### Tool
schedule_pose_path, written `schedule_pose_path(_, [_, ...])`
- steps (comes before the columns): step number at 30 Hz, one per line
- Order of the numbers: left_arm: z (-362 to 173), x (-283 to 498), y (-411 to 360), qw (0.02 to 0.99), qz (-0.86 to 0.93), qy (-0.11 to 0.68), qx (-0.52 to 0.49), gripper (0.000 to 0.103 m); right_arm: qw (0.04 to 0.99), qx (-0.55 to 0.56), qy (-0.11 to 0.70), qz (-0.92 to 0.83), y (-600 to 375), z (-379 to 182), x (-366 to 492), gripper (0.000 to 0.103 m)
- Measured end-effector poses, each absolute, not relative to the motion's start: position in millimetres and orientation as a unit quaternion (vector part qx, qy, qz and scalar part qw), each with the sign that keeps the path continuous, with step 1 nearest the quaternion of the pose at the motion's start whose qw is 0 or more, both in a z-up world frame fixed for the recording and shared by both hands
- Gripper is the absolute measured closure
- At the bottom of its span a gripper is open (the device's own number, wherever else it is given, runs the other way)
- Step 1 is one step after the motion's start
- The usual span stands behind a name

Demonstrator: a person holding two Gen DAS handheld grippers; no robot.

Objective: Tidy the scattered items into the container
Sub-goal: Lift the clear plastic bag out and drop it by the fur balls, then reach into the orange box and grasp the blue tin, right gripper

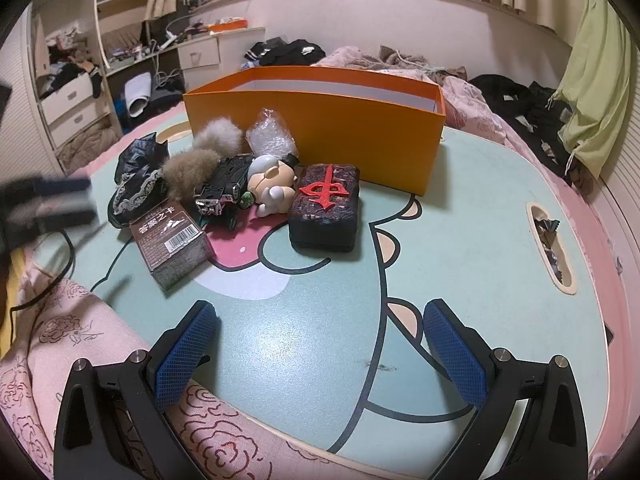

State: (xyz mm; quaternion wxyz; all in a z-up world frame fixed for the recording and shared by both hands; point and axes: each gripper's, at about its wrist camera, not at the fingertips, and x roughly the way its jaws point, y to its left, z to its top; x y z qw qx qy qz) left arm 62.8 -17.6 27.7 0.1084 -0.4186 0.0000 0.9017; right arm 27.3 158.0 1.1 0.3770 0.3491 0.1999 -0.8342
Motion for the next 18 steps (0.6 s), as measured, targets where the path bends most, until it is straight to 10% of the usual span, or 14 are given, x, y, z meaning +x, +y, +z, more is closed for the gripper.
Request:
schedule_pose_path(5, [-0.3,58.1,0.0,0.090,0.905,0.025,-0.416,0.000,0.375,0.350,0.201,-0.835,158.9,0.9,26.8,0.000])
schedule_pose_path(18, [0.2,59.1,-5.3,0.079,0.906,0.017,-0.415,0.000,0.374,0.352,0.201,-0.834,161.5,1.6,26.7,0.000])
